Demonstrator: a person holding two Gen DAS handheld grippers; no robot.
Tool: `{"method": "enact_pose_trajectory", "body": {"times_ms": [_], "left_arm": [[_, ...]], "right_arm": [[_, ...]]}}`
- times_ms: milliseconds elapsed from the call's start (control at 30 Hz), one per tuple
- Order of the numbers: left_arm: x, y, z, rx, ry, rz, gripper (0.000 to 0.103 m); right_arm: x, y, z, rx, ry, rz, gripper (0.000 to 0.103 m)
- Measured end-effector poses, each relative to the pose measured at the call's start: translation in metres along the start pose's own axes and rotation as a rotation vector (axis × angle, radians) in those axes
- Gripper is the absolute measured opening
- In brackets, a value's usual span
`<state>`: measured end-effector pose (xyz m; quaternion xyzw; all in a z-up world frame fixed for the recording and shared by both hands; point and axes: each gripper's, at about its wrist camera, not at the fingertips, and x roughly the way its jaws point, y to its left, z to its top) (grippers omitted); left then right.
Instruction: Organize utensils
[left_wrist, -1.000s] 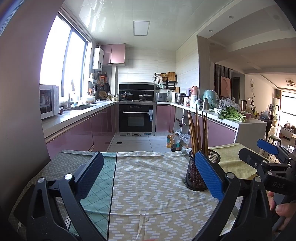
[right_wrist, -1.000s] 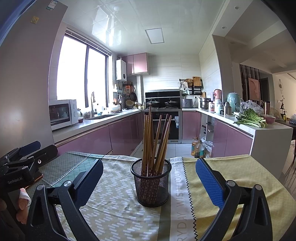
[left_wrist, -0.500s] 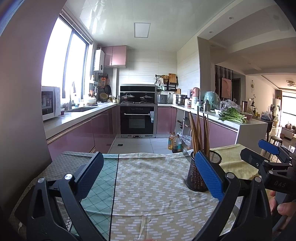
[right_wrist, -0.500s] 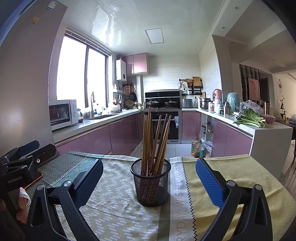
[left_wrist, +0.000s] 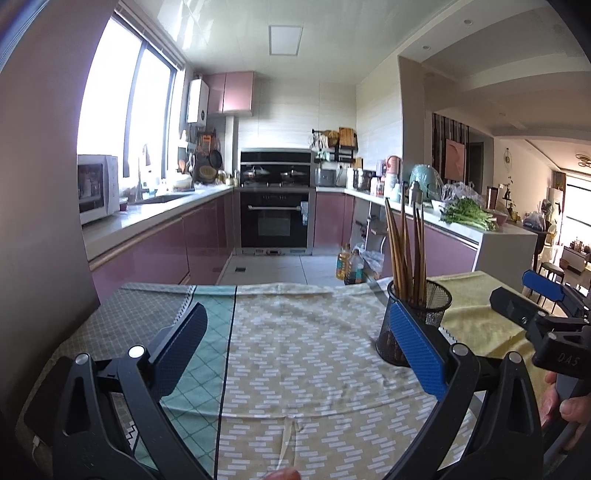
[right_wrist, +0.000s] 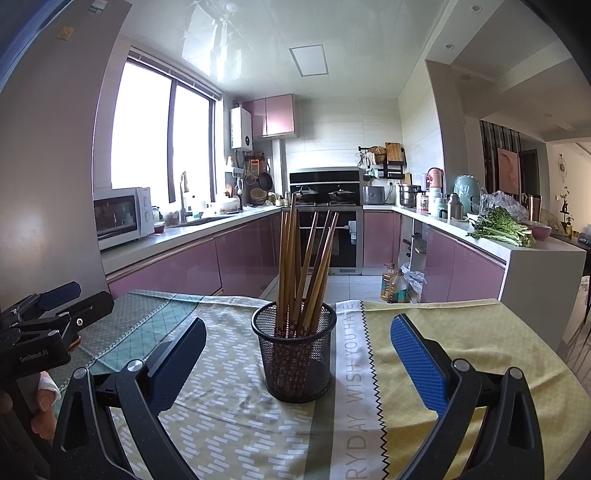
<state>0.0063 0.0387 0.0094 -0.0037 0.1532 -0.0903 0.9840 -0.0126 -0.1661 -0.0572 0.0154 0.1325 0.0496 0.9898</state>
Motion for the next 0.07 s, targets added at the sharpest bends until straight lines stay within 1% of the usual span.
{"method": "enact_pose_trajectory", "body": {"times_ms": [67], "left_arm": [[0.0086, 0.0045, -0.0022, -0.003, 0.031, -0.003, 0.097]], "right_arm": [[0.0054, -0.0079, -0.0017, -0.004, 0.034, 0.0, 0.097]]}}
